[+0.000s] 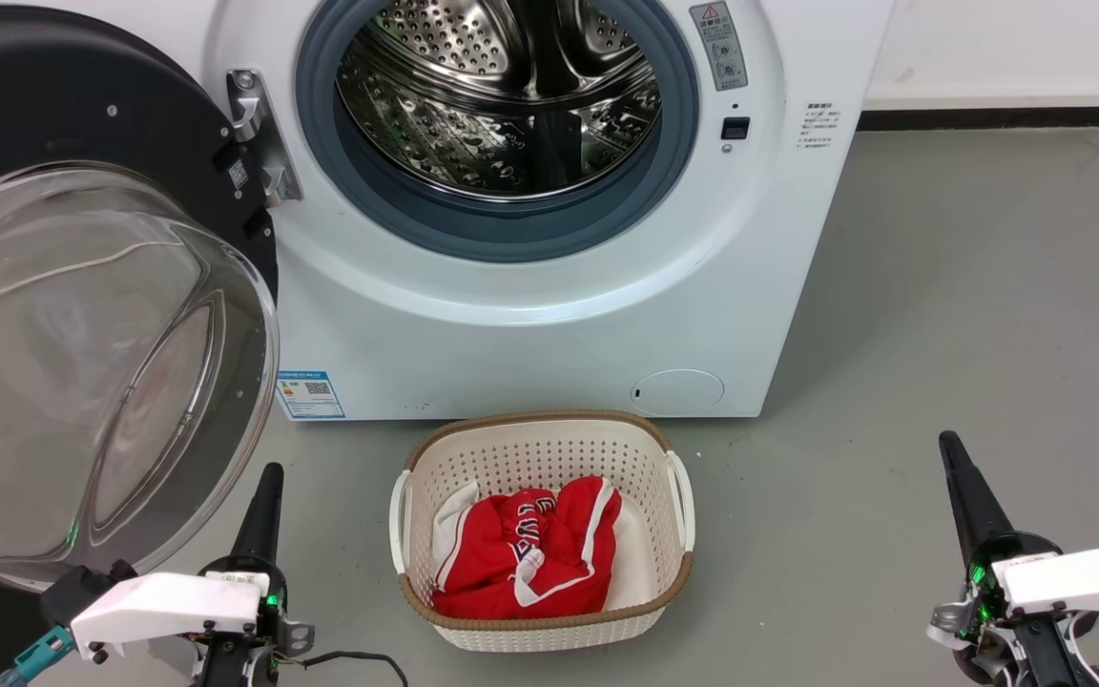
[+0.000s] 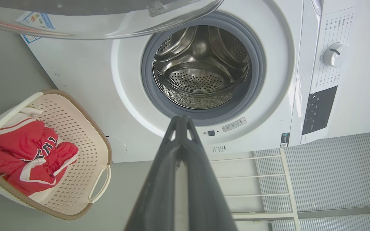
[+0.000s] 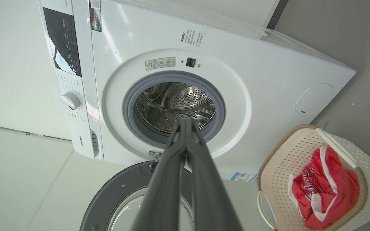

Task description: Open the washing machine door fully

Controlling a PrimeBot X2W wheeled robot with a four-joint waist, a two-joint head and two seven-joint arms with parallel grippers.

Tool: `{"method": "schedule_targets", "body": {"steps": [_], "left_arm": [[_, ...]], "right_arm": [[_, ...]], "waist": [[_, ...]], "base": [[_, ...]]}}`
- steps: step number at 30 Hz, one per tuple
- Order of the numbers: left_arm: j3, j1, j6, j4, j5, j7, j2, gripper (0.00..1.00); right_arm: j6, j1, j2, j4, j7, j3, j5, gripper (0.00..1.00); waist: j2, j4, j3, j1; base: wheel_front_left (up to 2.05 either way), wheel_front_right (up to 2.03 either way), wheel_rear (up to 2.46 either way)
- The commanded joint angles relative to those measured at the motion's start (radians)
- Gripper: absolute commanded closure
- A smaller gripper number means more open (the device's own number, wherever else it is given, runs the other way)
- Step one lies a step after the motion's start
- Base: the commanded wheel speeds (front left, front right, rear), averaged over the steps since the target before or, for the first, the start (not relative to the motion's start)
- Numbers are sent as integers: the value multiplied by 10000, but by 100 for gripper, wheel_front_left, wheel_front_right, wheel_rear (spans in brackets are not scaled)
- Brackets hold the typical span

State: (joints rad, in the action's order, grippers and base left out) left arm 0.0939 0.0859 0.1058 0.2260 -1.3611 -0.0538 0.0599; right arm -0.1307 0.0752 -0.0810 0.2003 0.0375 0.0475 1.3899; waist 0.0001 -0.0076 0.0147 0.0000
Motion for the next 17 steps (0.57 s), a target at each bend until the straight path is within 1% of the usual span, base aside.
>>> {"method": "schedule_targets", "body": {"steps": [1,12,13,17], "left_arm": [[31,163,53,-13,-175,-52,2,100],[101,224,133,70,-1036,-266,-38,100],[130,235,172,102,-1336,-334,-51,100],[154,260,192,129,-1622,-413,-64,100]], "right_arm": [[-1,149,-25,18,51,27,183,100],[-1,235,-1,168,206,130,1062,100],[-1,272,9,221,261,165,1355,100],[-1,307,20,277,323,198,1651,100]], "waist": [[-1,2,-3,0],[-1,27,-41,0],[-1,35,-54,0],[-1,44,-68,0]], "base": [[0,0,0],[0,0,0],[0,0,0],[0,0,0]]}}
